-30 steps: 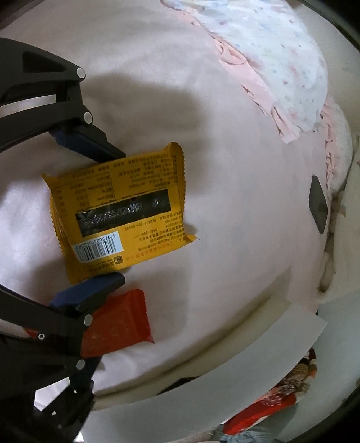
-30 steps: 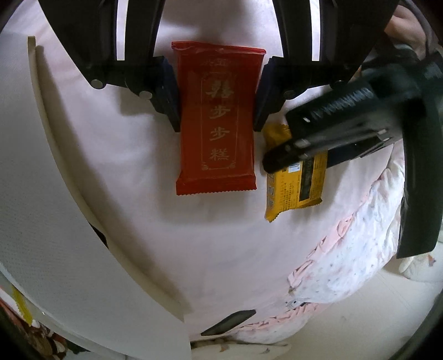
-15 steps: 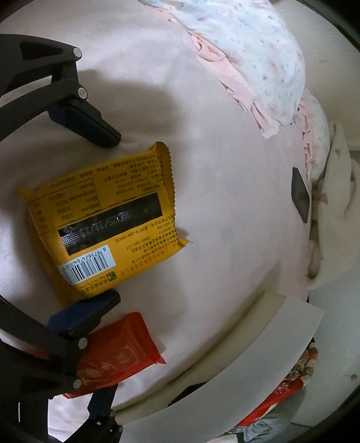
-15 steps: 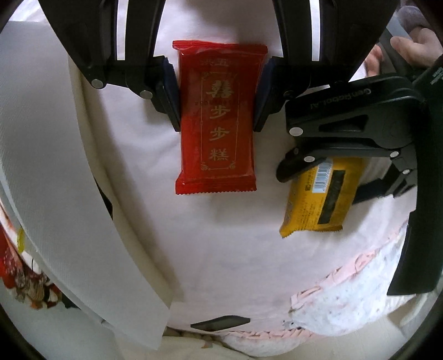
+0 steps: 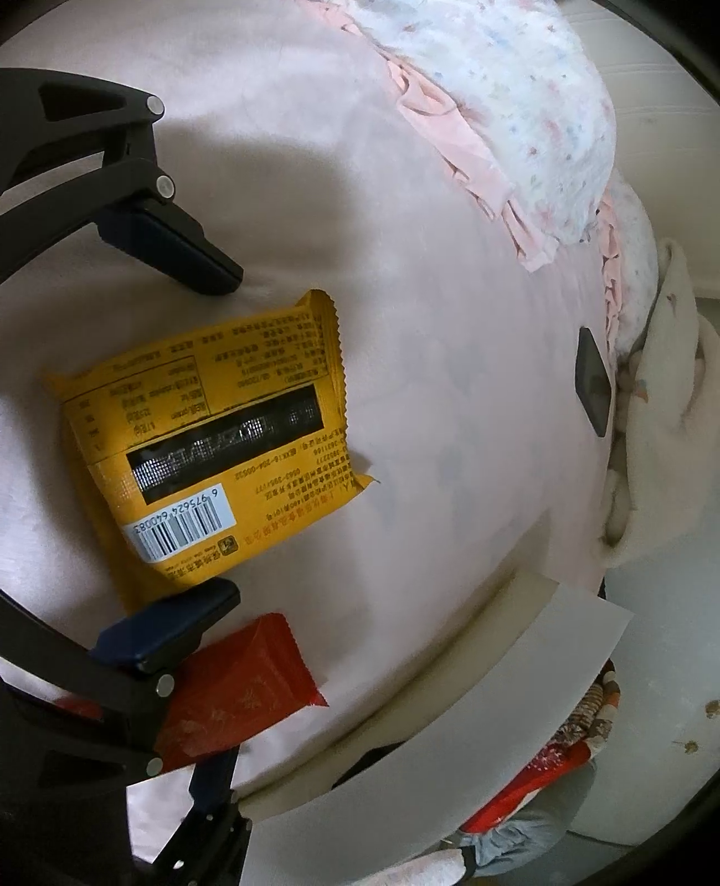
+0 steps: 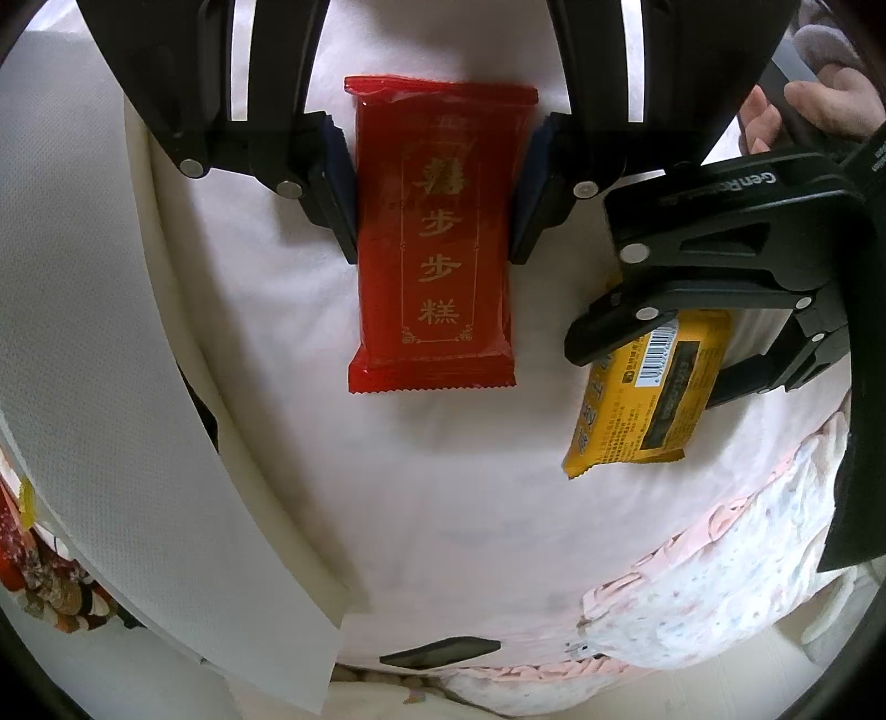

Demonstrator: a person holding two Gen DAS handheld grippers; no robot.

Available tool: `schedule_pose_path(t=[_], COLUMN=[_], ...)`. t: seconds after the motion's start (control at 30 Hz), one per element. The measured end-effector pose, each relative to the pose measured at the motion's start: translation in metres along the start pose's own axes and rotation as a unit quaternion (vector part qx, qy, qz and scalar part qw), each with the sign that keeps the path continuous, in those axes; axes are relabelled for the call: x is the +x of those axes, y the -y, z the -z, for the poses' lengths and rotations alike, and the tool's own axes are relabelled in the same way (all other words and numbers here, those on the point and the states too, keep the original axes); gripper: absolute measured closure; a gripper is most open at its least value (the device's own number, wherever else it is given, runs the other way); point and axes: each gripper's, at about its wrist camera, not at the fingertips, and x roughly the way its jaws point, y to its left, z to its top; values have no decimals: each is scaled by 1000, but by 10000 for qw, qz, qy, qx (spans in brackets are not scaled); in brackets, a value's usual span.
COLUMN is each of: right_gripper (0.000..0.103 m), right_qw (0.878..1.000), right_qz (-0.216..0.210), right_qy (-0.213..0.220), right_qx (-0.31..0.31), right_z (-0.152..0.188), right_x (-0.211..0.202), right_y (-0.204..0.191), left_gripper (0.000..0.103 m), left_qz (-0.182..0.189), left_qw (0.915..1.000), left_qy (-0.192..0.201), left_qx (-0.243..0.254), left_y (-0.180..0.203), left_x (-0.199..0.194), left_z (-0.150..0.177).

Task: Organize objects
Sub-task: 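Lift the yellow snack pack with the left gripper while the right gripper lifts the red packet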

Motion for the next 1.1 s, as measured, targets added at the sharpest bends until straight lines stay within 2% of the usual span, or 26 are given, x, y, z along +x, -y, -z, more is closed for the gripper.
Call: schedule_pose_path(t=[0.1, 0.17, 0.23, 0.3, 0.37, 0.47, 0.57, 0.63, 0.7, 1.1], right_gripper=[51, 50, 50, 50, 51, 51, 48, 42, 42, 41], right_qw=[9996, 9969, 9881, 9731, 9687, 9837, 9942, 9979, 9997, 9996], right_qz=[-241, -559, -1002, -1458, -1571, -1121, -608, -314, 98, 156], right_qy=[-1, 36, 77, 117, 138, 116, 123, 97, 171, 242], right_qx=[128, 549, 1162, 1778, 1916, 1401, 879, 557, 107, 42], right_z=[-1, -3, -4, -3, -2, -3, -3, -4, 2, 8], right_x=[-2, -5, -6, -6, -8, -8, -10, -3, 4, 0], right_y=[10, 24, 44, 64, 70, 56, 36, 22, 8, 11], left_gripper=[6, 9, 10, 11, 14, 29, 30, 34, 34, 34], left_qz=[171, 19, -189, -271, -279, -372, -363, -480, -395, -418], left_qw=[9998, 9996, 9984, 9975, 9976, 9974, 9975, 9974, 9982, 9981], left_qy=[54, -2, -40, -3, 70, 282, 301, 322, 328, 331], left_qx=[19, 287, 537, 656, 638, 547, 524, 440, 312, 321], left_y=[-5, 0, 7, 11, 10, 7, 6, 2, -2, -3], left_x=[-5, -7, -8, -9, -10, -13, -13, -13, -13, -13], left_z=[3, 6, 10, 14, 15, 16, 17, 16, 15, 16])
